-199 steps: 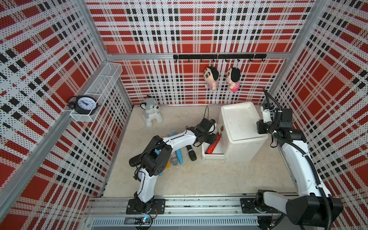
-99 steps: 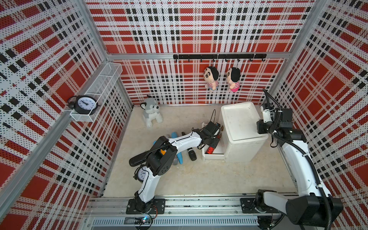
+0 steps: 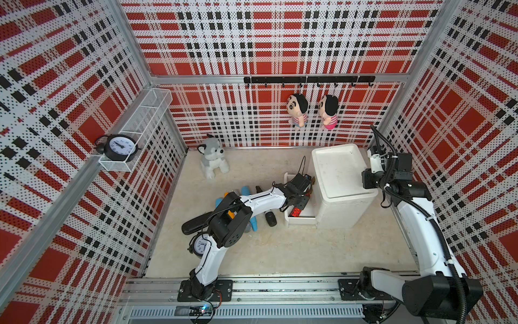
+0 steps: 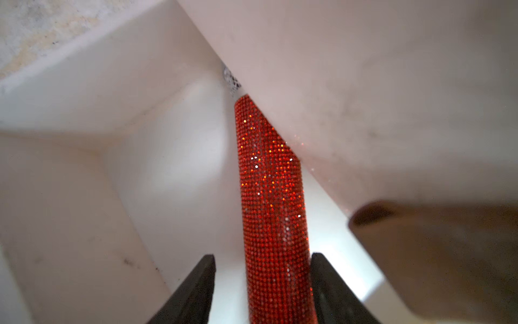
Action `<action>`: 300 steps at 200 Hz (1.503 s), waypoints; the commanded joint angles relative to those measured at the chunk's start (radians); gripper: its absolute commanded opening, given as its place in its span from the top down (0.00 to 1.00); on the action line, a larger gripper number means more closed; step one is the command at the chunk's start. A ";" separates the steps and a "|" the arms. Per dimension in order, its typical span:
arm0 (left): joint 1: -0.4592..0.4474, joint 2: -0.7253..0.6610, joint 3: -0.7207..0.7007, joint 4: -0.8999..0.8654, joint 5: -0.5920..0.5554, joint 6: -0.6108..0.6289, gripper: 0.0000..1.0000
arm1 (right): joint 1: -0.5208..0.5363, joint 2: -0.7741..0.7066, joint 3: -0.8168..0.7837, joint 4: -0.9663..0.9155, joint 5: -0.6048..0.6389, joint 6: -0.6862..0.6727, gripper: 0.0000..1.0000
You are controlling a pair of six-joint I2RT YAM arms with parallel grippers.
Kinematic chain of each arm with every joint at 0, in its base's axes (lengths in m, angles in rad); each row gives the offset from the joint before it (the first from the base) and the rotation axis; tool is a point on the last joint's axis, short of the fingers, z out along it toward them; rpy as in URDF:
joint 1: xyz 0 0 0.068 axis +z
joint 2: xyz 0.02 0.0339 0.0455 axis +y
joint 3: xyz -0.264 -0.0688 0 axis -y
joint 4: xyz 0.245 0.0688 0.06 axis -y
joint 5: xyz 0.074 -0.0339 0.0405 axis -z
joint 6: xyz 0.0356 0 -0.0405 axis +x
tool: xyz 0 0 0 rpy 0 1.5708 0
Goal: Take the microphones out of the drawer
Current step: Pick up the microphone from the drawer.
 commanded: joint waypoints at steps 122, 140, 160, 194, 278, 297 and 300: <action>-0.022 0.089 -0.086 -0.010 0.149 -0.034 0.31 | 0.005 -0.061 0.042 0.132 -0.023 -0.065 1.00; -0.015 0.098 -0.091 -0.001 0.136 -0.046 0.36 | 0.005 -0.061 0.040 0.131 -0.025 -0.064 1.00; -0.010 0.095 -0.091 0.008 0.121 -0.060 0.47 | 0.005 -0.062 0.042 0.130 -0.022 -0.064 1.00; 0.010 0.083 -0.081 0.006 0.095 -0.099 0.61 | 0.005 -0.066 0.043 0.129 -0.019 -0.064 1.00; 0.104 0.051 -0.100 0.050 0.312 -0.252 0.91 | 0.013 -0.090 0.031 0.168 -0.011 -0.051 1.00; 0.130 0.048 -0.115 0.087 0.420 -0.319 0.94 | 0.013 -0.101 0.027 0.187 0.024 -0.025 1.00; 0.132 0.048 -0.119 0.094 0.434 -0.329 0.95 | 0.014 -0.103 0.025 0.192 0.029 -0.021 1.00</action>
